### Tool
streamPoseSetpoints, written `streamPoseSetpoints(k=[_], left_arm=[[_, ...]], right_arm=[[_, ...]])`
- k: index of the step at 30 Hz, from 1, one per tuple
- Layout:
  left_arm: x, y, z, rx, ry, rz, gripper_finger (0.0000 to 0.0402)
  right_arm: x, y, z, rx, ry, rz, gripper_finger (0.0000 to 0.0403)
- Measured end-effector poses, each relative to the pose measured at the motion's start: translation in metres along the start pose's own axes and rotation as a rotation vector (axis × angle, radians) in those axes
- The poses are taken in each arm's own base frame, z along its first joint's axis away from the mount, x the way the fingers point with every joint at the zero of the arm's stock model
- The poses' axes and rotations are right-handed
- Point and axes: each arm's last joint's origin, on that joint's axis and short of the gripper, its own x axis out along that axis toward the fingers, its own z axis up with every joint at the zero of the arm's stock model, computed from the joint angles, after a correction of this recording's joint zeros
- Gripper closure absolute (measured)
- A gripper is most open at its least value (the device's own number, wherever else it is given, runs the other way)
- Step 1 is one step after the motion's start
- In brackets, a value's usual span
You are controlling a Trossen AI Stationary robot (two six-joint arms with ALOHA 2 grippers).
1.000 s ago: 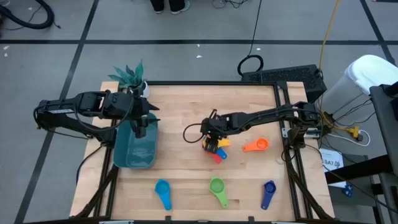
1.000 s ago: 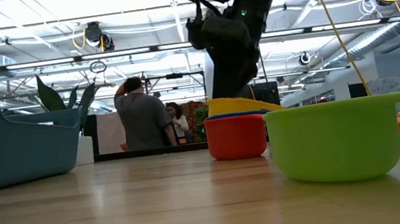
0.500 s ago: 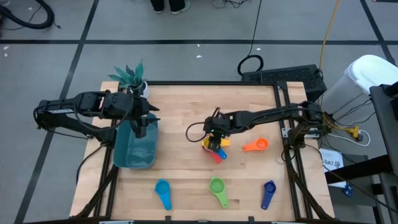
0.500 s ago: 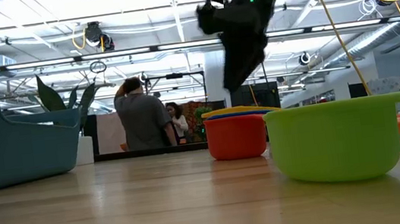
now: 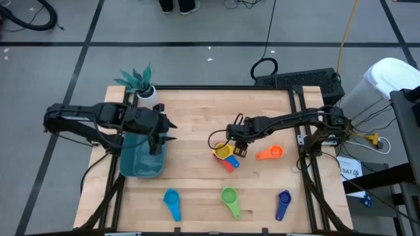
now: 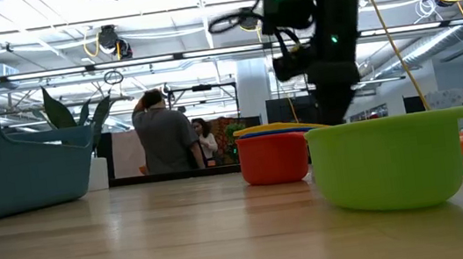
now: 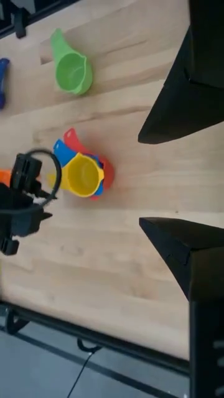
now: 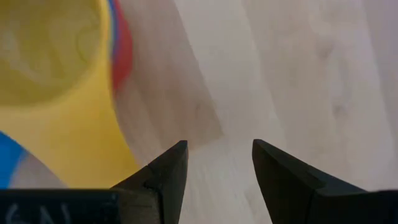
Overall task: Nest measuring cups in basket
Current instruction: Stack the yellow measuring cup on top of the blue measuring cup
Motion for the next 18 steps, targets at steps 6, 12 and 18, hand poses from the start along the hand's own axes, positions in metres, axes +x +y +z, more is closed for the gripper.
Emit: streamPoseSetpoints(k=[6,12,18], left_arm=[[0.011,-0.013,0.004,-0.006,0.011,-0.038,0.0176],[0.031,-0.032,0.005,0.025,0.074,-0.079,0.0181],[0.058,-0.05,0.006,0.106,0.128,-0.108,0.0238]], right_arm=[[0.009,0.001,-0.008,0.023,0.021,0.029,0.0232],[0.008,0.001,-0.006,0.009,0.004,0.03,0.0232],[0.005,0.0,-0.006,0.001,-0.01,0.034,0.0232]])
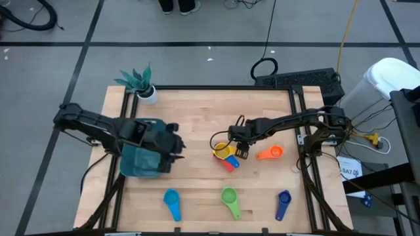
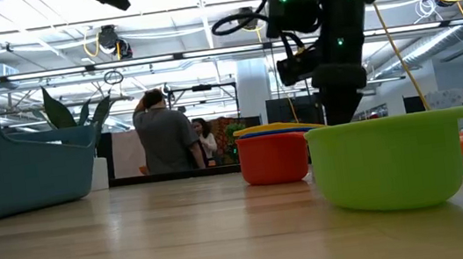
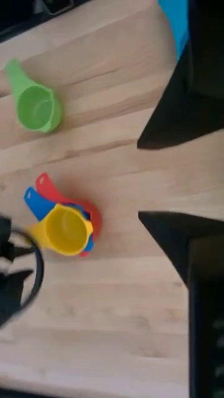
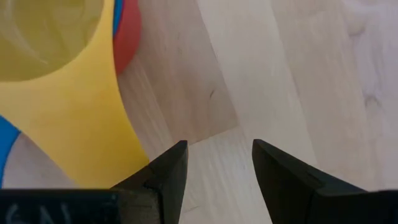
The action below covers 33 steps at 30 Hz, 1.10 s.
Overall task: Nest measuring cups in basket
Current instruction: Stack the yellow measuring cup on top of the blue measuring cup
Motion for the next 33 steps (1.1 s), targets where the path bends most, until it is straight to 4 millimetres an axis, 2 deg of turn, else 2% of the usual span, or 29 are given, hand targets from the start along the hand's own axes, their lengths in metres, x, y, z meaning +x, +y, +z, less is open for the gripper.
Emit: streamPoseSetpoints(k=[6,8,14,19,23,33], left_arm=[[0.022,-0.008,0.008,0.078,-0.016,-0.011,0.037],[0.025,-0.009,0.012,0.093,-0.037,-0.011,0.0391],[0.036,-0.012,0.013,0.104,-0.022,-0.021,0.0398],[0.049,-0.016,0.012,0.112,0.015,-0.026,0.0397],[0.053,-0.016,0.012,0.111,0.021,-0.026,0.0396],[0.055,-0.004,0.013,0.082,0.027,0.004,0.0396]], right_arm=[[-0.011,-0.002,-0.001,0.004,-0.032,0.01,0.0232],[-0.014,-0.002,-0.001,0.005,-0.04,0.013,0.0232],[-0.014,-0.001,-0.001,0.007,-0.042,0.035,0.0232],[-0.002,-0.001,-0.008,0.019,-0.057,0.054,0.0232],[0.006,0.002,-0.013,0.062,-0.051,0.134,0.0232],[0.002,0.028,-0.014,0.062,-0.11,0.238,0.0232]])
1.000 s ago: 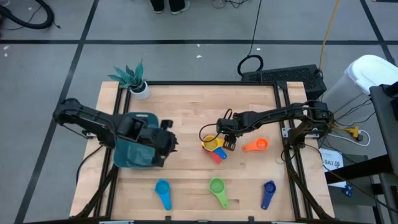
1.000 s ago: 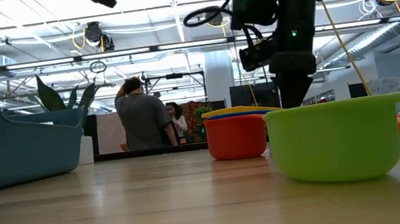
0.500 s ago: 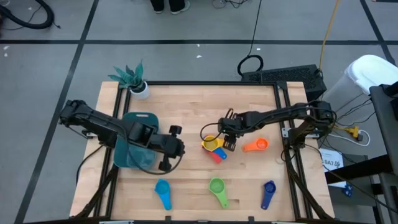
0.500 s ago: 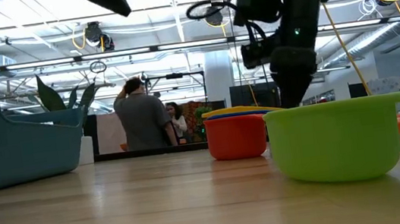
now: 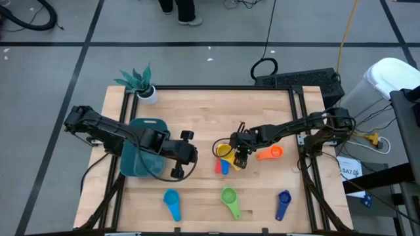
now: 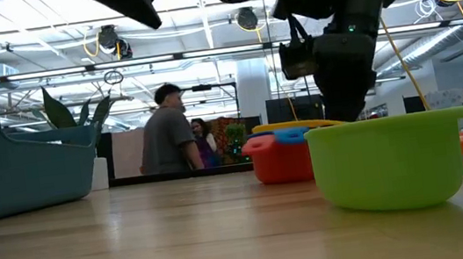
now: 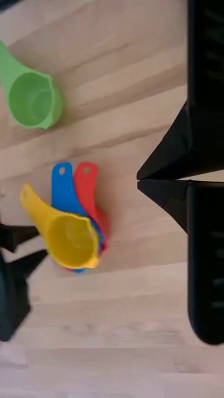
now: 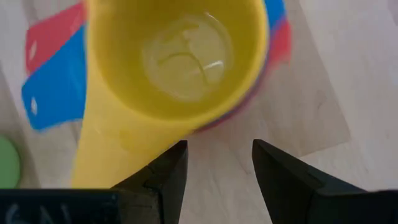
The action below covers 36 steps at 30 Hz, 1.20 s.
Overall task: Nest measuring cups in basket
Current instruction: Stack the yellow measuring cup on top of the blue measuring cup
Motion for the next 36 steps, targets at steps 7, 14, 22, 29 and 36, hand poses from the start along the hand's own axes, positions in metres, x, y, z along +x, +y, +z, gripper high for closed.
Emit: streamPoseSetpoints(k=[7,14,22,29,36], left_arm=[[0.003,0.008,-0.012,-0.017,0.099,0.029,0.0396],[0.038,0.031,-0.051,-0.114,0.163,0.054,0.0396],[0.05,0.027,-0.053,-0.168,0.041,-0.015,0.0396],[0.05,0.008,-0.043,-0.154,-0.036,-0.051,0.0396],[0.072,-0.008,-0.04,-0.103,-0.044,-0.078,0.0396]], right_arm=[[-0.005,0.001,0.0,0.016,-0.015,0.005,0.0232],[-0.019,0.002,0.002,0.017,-0.073,0.002,0.0232],[-0.019,0.0,-0.001,0.02,-0.047,-0.011,0.0232],[-0.019,-0.001,-0.005,0.039,-0.007,-0.031,0.0232],[-0.017,0.008,-0.013,0.029,0.02,-0.029,0.0276]])
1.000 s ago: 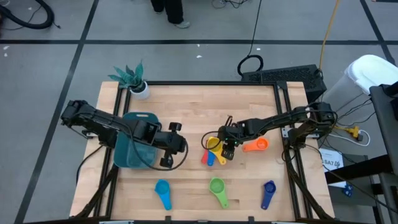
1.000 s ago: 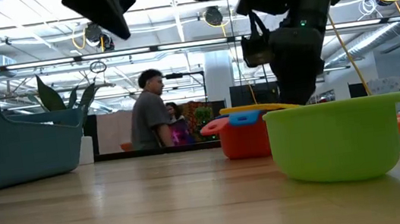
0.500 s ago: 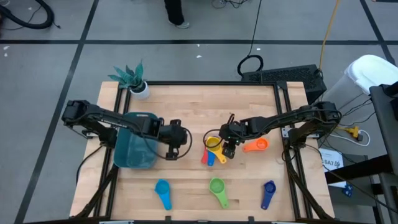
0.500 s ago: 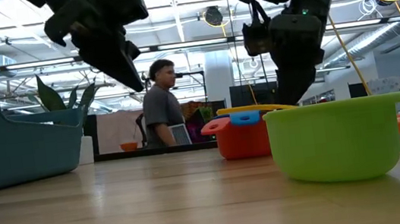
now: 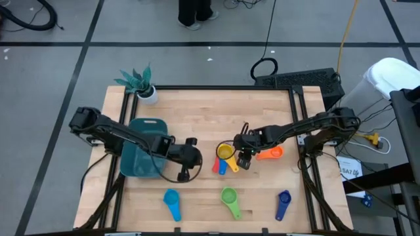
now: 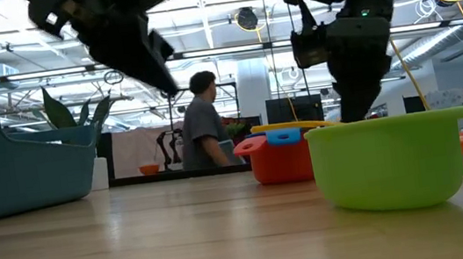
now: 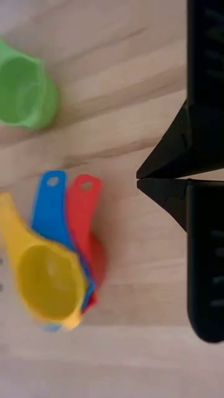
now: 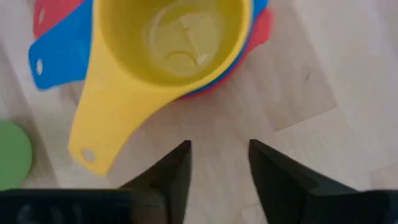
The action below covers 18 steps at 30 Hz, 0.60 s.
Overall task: Nest measuring cups in basket
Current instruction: Stack the yellow measuring cup on top of the blue measuring cup
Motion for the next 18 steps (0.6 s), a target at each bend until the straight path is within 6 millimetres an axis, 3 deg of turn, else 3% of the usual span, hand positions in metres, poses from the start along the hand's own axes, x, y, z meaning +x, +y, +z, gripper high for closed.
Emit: streamPoseSetpoints(k=[3,5,18], left_arm=[[0.006,0.0,-0.002,0.001,0.015,0.003,0.0396],[0.006,0.001,-0.002,-0.002,0.014,0.01,0.0396],[0.006,0.024,-0.002,-0.022,0.016,0.069,0.0396]], right_arm=[[0.0,0.004,-0.004,-0.017,0.019,-0.003,0.0364],[0.0,0.006,-0.006,-0.026,0.025,0.0,0.039],[0.0,0.018,-0.004,-0.009,-0.038,0.05,0.0403]])
